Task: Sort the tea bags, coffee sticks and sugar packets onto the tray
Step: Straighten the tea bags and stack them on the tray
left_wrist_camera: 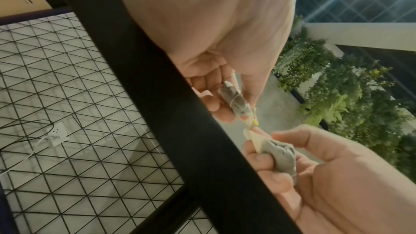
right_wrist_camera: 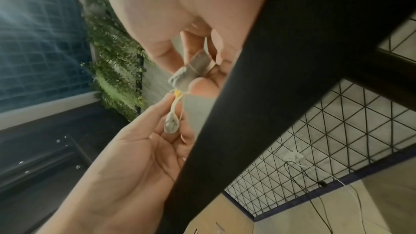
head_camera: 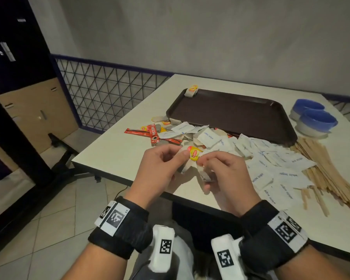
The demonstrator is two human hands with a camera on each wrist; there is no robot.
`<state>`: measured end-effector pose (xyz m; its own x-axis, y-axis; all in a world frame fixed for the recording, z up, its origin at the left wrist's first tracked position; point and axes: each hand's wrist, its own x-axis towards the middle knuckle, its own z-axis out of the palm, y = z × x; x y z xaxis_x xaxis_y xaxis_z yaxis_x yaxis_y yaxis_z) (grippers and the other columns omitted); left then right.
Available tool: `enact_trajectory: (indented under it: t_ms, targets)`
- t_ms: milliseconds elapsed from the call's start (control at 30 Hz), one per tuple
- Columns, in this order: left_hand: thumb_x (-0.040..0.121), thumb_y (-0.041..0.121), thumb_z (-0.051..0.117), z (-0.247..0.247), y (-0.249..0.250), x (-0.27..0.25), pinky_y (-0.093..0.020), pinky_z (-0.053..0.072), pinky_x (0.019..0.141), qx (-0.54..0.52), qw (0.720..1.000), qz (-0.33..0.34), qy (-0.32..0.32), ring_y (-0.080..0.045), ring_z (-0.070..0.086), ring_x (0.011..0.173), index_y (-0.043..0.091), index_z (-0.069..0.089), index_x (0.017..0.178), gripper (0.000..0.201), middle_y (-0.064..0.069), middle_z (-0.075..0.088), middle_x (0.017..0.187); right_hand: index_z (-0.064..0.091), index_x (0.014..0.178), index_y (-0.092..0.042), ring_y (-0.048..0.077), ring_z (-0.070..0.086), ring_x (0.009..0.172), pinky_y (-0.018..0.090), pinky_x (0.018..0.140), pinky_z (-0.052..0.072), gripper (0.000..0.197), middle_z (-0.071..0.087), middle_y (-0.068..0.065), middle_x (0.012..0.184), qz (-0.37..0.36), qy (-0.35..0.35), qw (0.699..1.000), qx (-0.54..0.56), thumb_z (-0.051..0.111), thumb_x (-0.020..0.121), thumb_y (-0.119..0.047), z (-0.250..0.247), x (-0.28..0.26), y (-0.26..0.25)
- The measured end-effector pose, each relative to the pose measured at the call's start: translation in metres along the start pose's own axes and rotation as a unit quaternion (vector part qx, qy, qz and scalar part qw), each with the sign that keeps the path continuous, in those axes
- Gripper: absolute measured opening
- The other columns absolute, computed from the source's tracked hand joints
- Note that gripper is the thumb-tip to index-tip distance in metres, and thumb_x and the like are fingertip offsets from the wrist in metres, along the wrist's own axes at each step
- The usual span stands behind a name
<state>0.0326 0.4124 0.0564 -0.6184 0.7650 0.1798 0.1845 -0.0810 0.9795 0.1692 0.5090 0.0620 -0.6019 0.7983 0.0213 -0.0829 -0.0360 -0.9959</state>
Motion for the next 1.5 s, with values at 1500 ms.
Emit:
enact_trajectory:
  t_ms: [1500]
  targets:
    - [0.095,0.023,0.07,-0.011,-0.001,0.009,-0.023,0.041,0.056,-0.002,0.994,-0.023,-0.103,-0.005,0.05,0.053,0.002,0.074,0.091,0.023,0.001,0.059,0.065,0.078,0.091,-0.015,0.025,0.059,0.071,0.052,0.057,0.062,0.007,0.065,0.025,0.092,-0.068,0.02,0.994,-0.079,0.075,0.092,-0.022,-0.003,-0.005,0.007]
